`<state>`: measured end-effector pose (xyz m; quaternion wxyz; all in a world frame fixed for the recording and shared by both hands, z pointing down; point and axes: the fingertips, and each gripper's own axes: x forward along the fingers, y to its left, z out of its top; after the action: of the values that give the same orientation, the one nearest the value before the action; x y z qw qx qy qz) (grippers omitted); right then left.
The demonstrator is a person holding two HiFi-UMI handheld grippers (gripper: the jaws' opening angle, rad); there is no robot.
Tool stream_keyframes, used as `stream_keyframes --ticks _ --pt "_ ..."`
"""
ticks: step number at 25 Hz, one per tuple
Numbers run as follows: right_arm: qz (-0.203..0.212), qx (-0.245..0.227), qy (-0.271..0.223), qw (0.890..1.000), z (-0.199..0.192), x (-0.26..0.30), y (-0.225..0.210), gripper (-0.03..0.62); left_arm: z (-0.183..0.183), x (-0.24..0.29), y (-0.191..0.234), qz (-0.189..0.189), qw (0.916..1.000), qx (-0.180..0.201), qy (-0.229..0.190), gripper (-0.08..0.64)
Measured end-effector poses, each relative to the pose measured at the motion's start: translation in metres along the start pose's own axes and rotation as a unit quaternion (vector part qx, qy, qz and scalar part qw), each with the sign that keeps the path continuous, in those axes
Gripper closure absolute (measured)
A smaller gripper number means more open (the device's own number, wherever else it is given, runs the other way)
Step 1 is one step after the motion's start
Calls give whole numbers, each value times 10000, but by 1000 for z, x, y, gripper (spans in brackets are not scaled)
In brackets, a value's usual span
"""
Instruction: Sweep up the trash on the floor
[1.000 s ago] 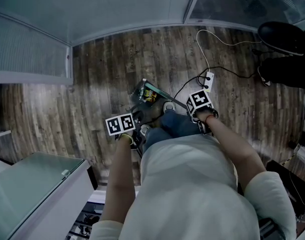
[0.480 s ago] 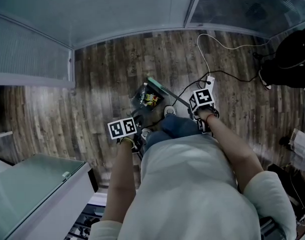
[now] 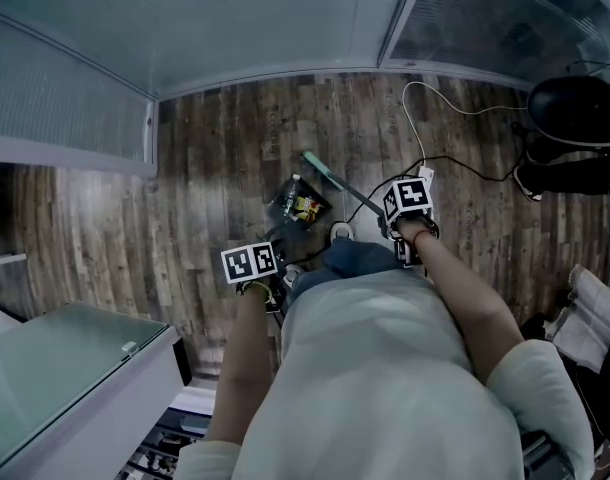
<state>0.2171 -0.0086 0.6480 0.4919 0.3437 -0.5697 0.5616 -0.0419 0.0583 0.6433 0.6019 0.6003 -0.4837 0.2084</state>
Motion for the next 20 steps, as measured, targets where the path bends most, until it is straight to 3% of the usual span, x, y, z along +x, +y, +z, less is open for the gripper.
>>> stream_keyframes --ticks 20 --pt "136 -12 -31 9999 28 -4 -3 497 2 -1 -1 227 9997 -9 -51 492"
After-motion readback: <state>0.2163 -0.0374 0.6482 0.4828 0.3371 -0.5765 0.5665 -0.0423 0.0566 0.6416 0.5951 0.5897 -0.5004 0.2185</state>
